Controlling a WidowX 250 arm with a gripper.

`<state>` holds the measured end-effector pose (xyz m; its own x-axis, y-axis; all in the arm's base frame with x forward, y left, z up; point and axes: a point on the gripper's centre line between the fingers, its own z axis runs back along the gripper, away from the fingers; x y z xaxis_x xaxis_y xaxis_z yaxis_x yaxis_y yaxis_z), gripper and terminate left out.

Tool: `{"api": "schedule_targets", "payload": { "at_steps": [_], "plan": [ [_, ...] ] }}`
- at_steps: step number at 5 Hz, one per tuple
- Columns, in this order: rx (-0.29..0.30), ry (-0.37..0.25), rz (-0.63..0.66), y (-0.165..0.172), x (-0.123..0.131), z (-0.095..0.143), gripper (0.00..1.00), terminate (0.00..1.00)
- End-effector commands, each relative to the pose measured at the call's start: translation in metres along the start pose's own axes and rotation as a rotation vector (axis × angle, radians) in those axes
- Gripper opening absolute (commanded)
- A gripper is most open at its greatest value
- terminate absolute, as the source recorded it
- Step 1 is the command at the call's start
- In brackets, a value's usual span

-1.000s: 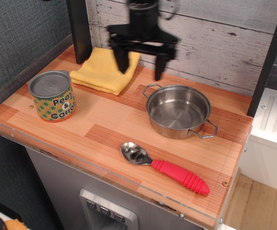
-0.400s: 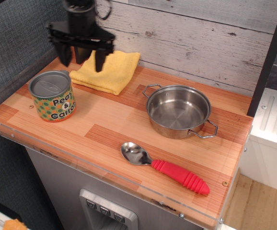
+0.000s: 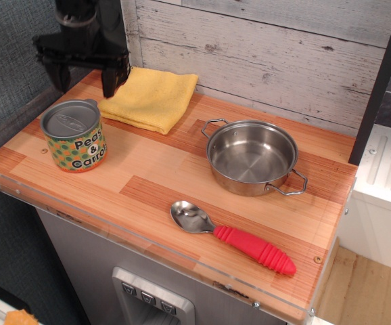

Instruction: Move the can to the left of the red spoon

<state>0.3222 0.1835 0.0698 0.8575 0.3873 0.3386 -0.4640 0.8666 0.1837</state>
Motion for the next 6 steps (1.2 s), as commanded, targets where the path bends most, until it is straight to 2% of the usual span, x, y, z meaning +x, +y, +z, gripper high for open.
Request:
{"api": "schedule_targets", "payload": {
  "at_steps": [1, 3, 4, 6],
  "plan": [
    [0.012, -0.005, 0.162, 0.01, -0.001, 0.006, 1.0, 0.0],
    [-0.002, 0.034, 0.434, -0.006, -0.012, 0.013, 1.0, 0.0],
    [0.017, 0.042, 0.483, -0.016, -0.021, 0.016, 1.0, 0.0],
    [-0.009, 0.057, 0.474, -0.044, -0.039, 0.027, 1.0, 0.0]
  ]
}}
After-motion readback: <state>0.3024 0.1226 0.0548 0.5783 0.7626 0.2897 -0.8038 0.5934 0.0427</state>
